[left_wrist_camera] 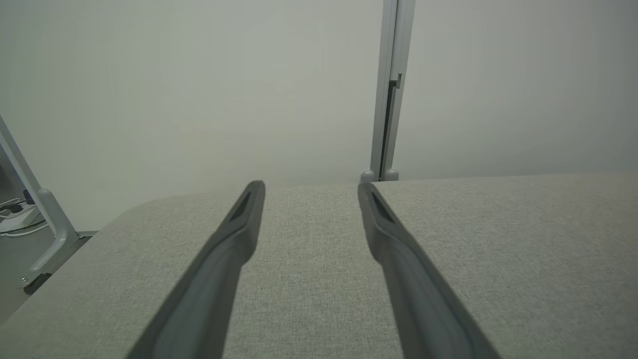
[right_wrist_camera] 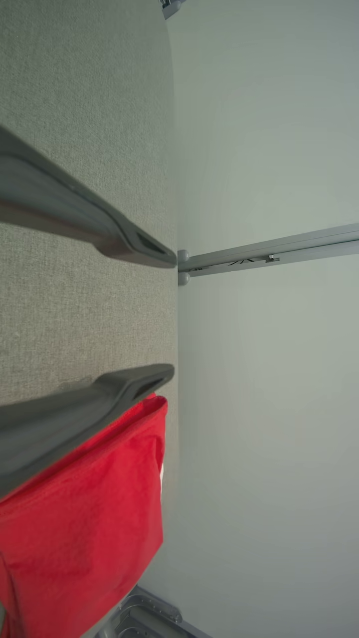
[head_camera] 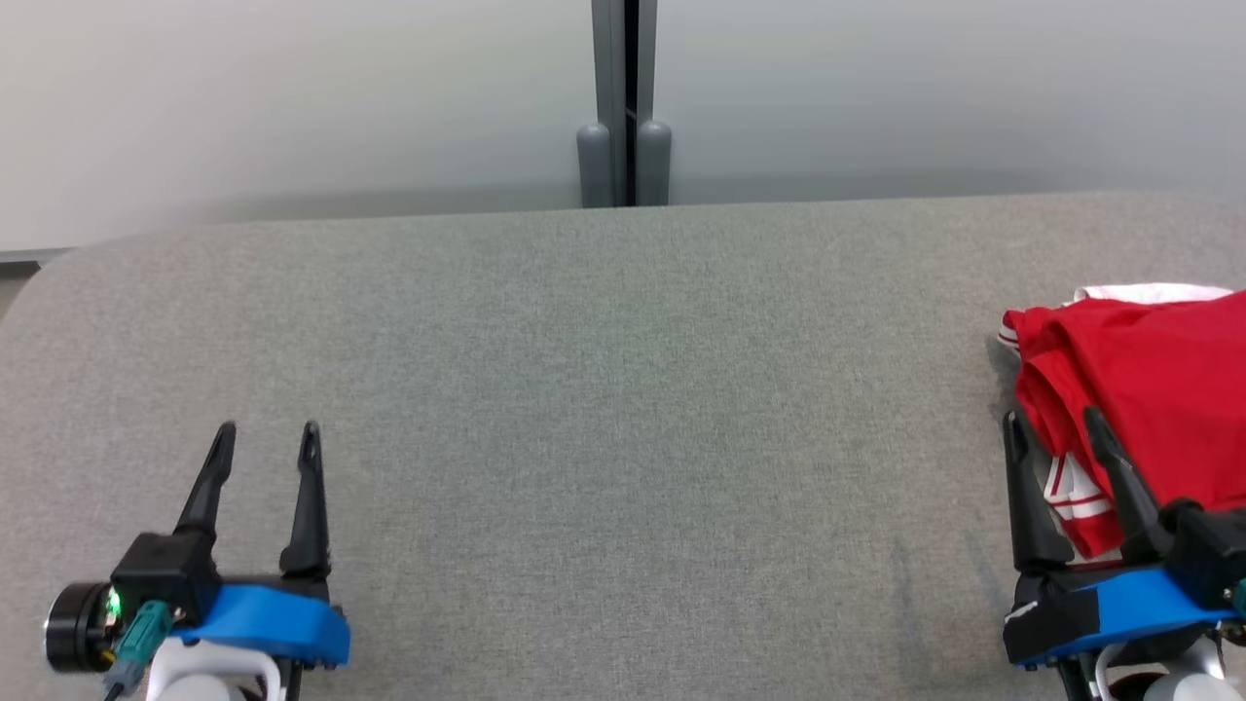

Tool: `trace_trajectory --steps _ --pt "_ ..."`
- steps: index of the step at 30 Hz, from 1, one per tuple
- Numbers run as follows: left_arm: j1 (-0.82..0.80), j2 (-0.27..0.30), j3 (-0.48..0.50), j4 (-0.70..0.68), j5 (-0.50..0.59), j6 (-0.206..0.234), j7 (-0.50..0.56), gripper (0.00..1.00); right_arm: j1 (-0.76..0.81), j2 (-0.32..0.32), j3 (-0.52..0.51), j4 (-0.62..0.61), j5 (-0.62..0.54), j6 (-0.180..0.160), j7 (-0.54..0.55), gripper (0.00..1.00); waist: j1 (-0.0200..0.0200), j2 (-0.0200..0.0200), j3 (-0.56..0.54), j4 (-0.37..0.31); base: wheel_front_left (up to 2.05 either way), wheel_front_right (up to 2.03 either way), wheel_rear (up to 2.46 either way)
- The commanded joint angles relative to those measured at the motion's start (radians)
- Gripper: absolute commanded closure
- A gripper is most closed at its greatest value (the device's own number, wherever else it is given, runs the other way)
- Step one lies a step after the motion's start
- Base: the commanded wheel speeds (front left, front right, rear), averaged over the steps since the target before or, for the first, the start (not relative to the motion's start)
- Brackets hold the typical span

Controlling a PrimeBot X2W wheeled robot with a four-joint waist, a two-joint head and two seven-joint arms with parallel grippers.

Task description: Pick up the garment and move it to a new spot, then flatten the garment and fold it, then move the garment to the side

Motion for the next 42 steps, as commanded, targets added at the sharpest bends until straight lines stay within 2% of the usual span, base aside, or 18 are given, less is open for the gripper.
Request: trace_trajectory --steps 1,8,15,42 --pt "0.03 0.008 0.011 0.005 -0.012 0.008 -0.001 0.0 0.03 0.0 0.004 -0.005 0.007 0.0 0.008 0.0 0.0002 0.0003 -0.022 0.003 0.0 0.0 0.0" --pt "0.108 0.008 0.004 -0.009 -0.025 0.021 0.011 0.0 0.103 0.001 0.006 -0.018 0.011 0.0 0.03 0.0 0.0002 0.0003 -0.082 -0.005 0.0 0.0 0.0" --pt "0.153 0.016 -0.008 -0.006 -0.035 0.017 0.028 0.0 0.166 0.001 0.007 -0.034 0.017 0.0 0.051 0.0 0.0002 0.0003 -0.123 -0.014 0.0 0.0 0.0" --pt "0.15 0.031 -0.026 0.013 -0.05 0.026 0.031 0.0 0.185 0.001 0.017 -0.04 0.018 0.0 0.044 0.0 0.0002 0.0003 -0.121 -0.016 0.0 0.0 0.0"
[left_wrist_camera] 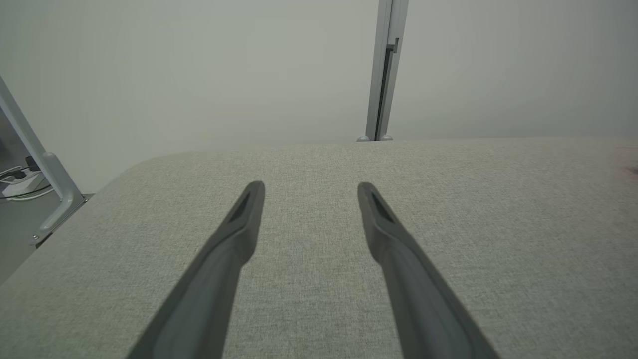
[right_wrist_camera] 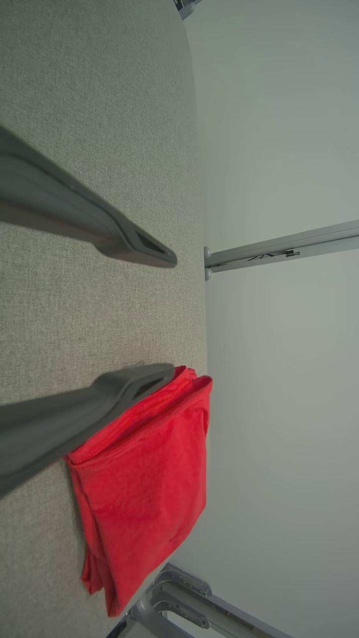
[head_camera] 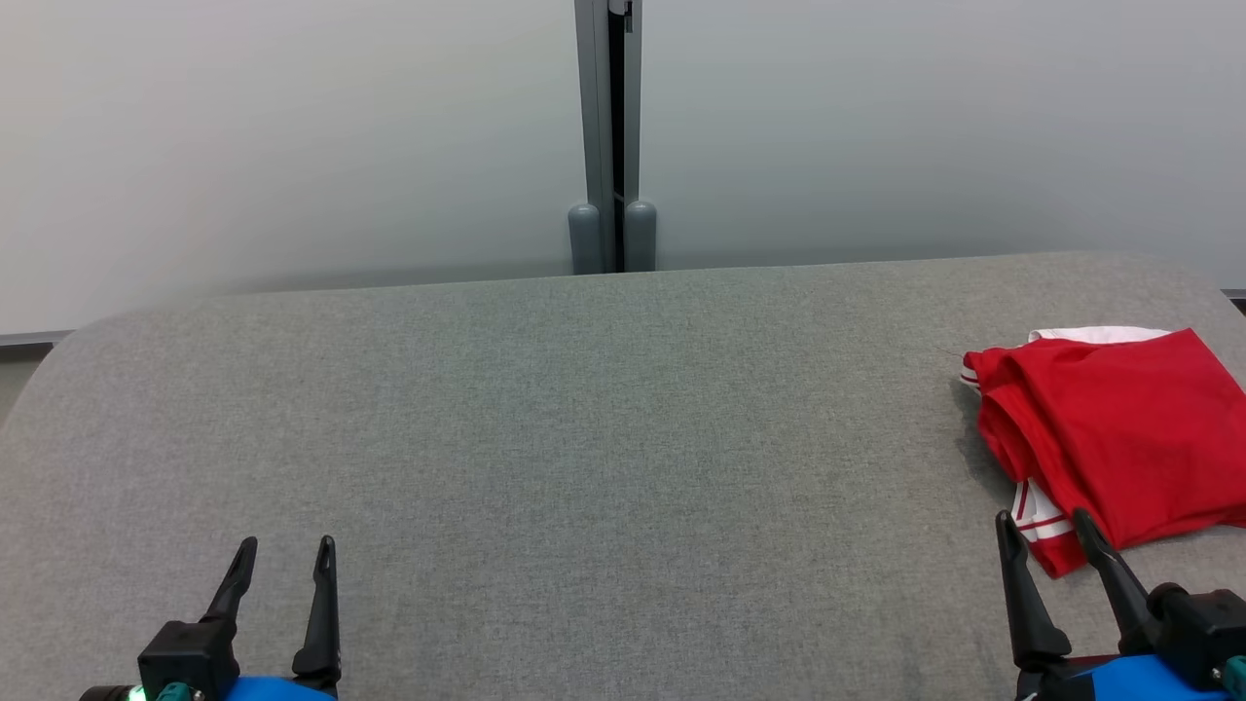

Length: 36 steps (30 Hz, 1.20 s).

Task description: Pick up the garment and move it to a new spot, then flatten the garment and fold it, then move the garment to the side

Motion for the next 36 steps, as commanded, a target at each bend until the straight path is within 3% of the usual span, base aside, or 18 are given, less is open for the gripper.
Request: trace_trajectory --steps 1,3,4,7,36 --pt "-0.014 0.007 0.0 0.004 -0.005 0.005 -0.005 0.0 0.012 0.0 0.0 -0.001 0.002 0.0 -0.005 0.0 0.0 -0.0001 0.002 0.001 0.0 0.0 0.0" --pt "-0.017 0.008 0.0 0.007 -0.004 0.005 -0.006 0.0 0.011 0.0 0.0 -0.003 0.001 0.0 -0.006 0.0 0.0 -0.0001 0.003 0.001 0.0 0.0 0.0" --pt "-0.002 0.003 0.001 0.005 -0.004 0.0 -0.003 1.0 0.0 0.0 0.0 0.0 0.001 0.0 -0.001 1.0 0.0 -0.0001 0.003 0.001 0.0 0.0 0.0" --pt "0.004 -0.012 -0.001 0.021 -0.017 -0.004 0.001 1.0 -0.001 0.002 0.002 0.022 0.013 0.0 0.0 1.0 0.0 -0.0001 0.004 0.0 0.0 0.0 0.0" --pt "-0.054 -0.115 0.142 0.024 -0.439 -0.084 0.12 1.0 -0.089 -0.005 0.0 0.117 0.54 0.0 0.053 1.0 0.0 -0.0001 0.004 0.001 0.0 0.0 0.0"
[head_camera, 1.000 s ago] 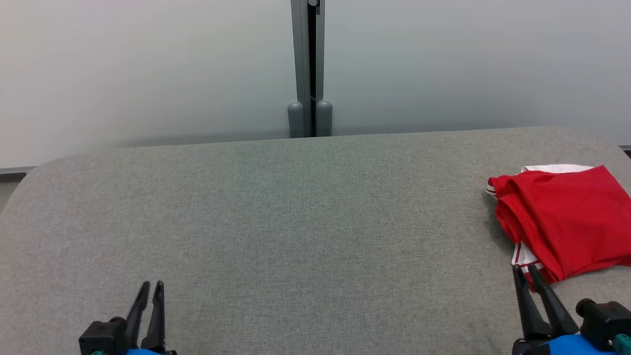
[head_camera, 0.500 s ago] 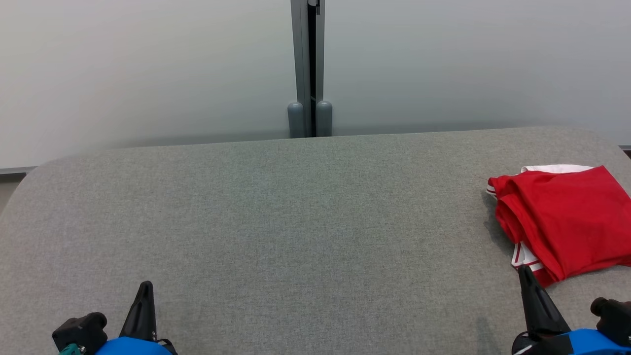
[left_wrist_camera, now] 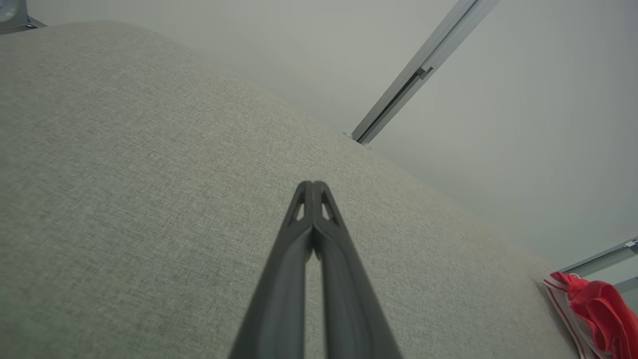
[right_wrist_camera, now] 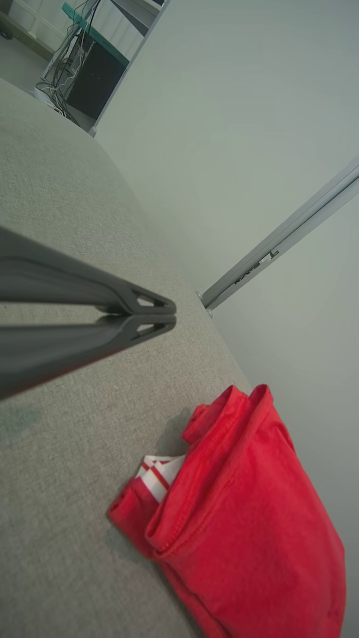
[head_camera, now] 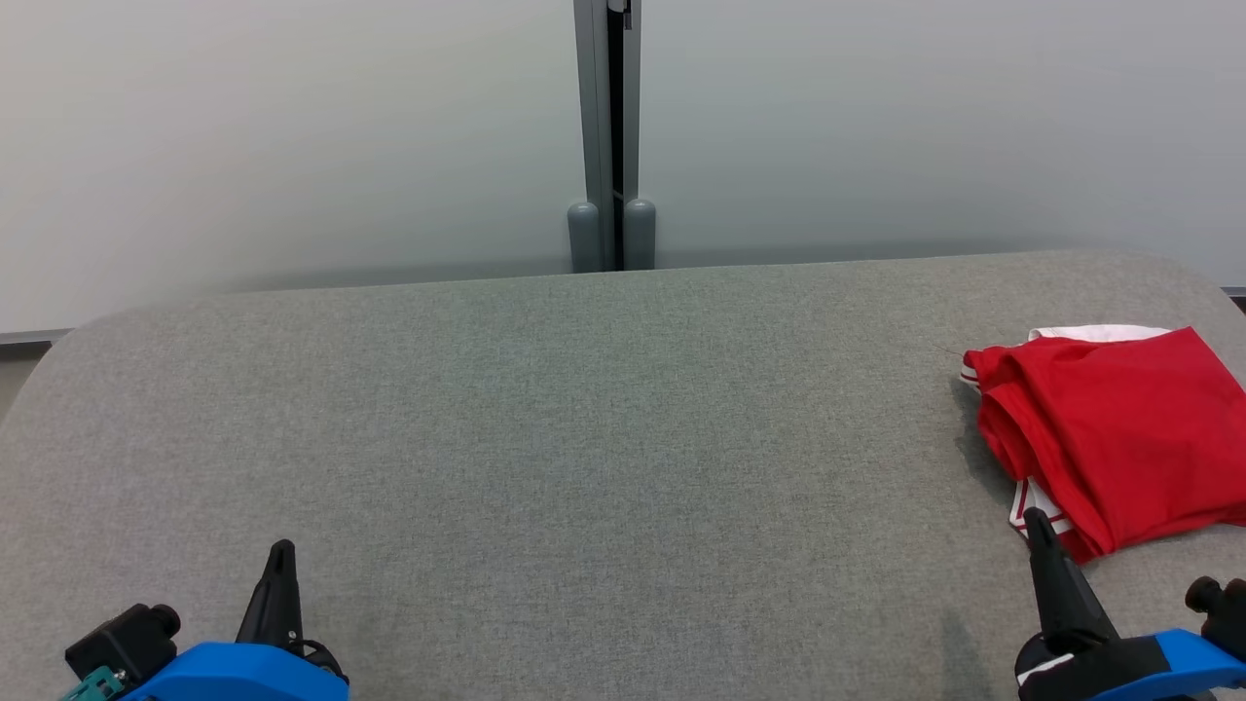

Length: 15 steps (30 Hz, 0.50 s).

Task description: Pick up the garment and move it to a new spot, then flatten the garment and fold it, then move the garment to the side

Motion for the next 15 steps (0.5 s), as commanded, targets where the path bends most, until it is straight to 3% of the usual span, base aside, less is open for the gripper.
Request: trace_trajectory --steps 1,15 --pt "-0.036 -0.001 0.022 -0.012 -0.036 -0.01 0.01 1.0 -0.03 -0.009 -0.002 -0.004 0.047 0.0 0.005 1.0 -0.0001 -0.0001 0.0 0.0 0.0 0.0 0.0" --pt "-0.057 -0.04 0.076 -0.012 -0.193 -0.04 0.055 1.0 -0.063 -0.01 -0.005 0.032 0.241 0.0 0.026 1.0 -0.0001 -0.0001 0.0 0.0 0.0 0.0 0.0"
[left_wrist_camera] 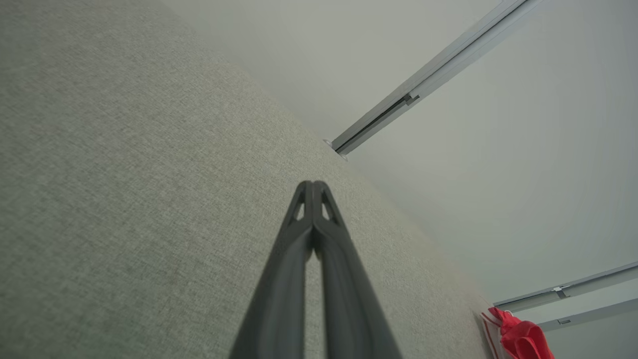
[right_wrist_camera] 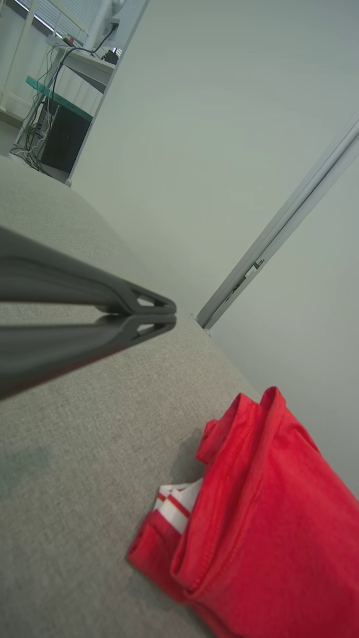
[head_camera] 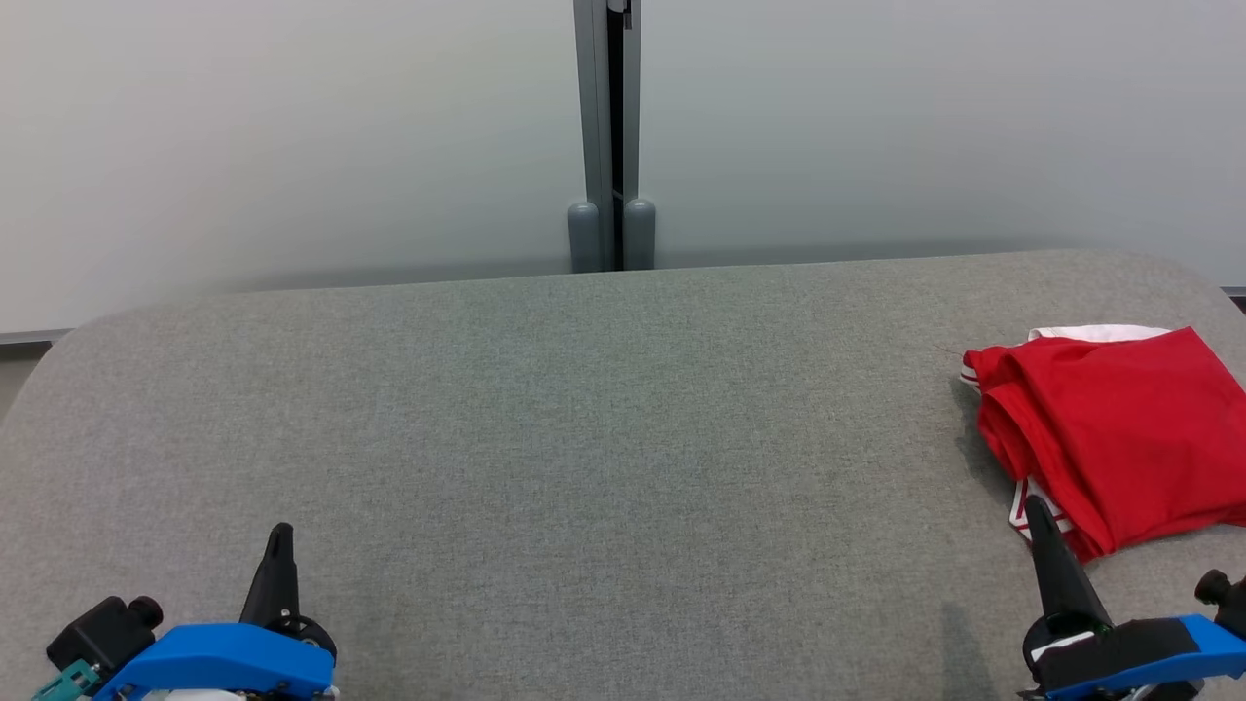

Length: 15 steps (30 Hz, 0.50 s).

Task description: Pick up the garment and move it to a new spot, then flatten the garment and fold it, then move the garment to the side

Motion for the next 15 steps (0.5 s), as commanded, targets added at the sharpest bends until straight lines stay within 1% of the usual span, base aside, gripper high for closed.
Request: trace_trajectory --steps 1,15 --pt "-0.032 -0.003 0.02 -0.011 -0.034 -0.011 0.009 1.0 -0.029 -0.009 -0.003 -0.003 0.042 0.0 0.004 1.0 -0.0001 -0.0001 0.0 0.0 0.0 0.0 0.0" --pt "-0.048 -0.035 0.063 -0.011 -0.16 -0.036 0.045 1.0 -0.056 -0.009 -0.005 0.027 0.197 0.0 0.021 1.0 -0.0001 -0.0001 0.0 0.0 0.0 0.0 0.0"
